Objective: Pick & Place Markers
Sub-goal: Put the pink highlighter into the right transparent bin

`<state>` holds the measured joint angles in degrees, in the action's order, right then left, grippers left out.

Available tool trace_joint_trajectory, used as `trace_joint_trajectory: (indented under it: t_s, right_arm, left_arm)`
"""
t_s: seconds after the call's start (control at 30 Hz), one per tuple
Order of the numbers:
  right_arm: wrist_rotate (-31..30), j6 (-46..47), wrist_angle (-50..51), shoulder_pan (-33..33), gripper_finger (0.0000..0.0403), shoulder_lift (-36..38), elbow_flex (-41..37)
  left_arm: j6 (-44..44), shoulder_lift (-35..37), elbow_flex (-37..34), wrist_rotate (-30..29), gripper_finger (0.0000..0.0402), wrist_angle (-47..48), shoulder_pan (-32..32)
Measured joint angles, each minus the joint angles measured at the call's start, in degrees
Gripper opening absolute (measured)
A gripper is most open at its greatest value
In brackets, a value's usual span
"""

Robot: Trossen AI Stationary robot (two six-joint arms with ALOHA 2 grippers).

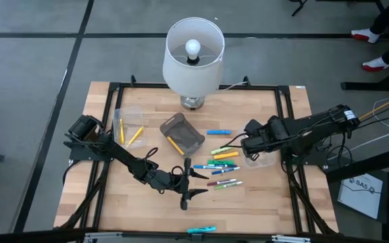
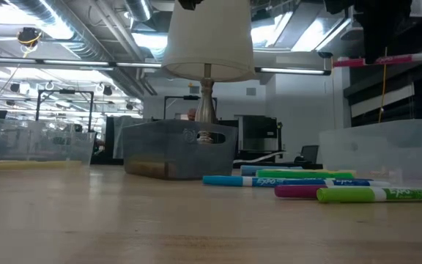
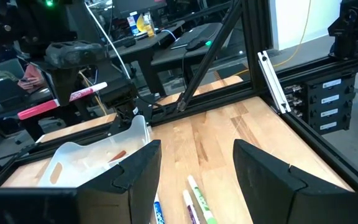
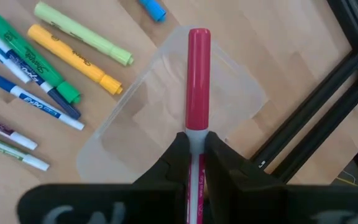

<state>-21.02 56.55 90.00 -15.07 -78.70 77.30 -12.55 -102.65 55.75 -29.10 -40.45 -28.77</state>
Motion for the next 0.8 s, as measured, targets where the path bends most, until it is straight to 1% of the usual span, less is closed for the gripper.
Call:
trace_joint_trajectory:
  t_s: [0.2,0.5,0.63,0.8]
  right_arm:
    - [-0.5,0.1,-0.1,0.0,0.0031,0.0,-0.3]
    - [0.2,1.2,-0.1,0.3,0.0031,0.1,-9.3]
    - [1.6,0.8,-2.2,1.8,0.0031,1.5,-12.0]
    - [3.8,-0.1,-7.6,3.7,0.0031,3.9,-15.6]
  left_arm:
    - [1.1,0.0,0.0,0.0,0.0196,0.0,0.0]
    - [2.3,0.0,0.0,0.0,0.0196,0.4,0.0]
    - [2.3,0.0,0.0,0.0,0.0196,0.4,0.0]
    - [2.3,0.0,0.0,-0.2,0.0196,0.4,0.0]
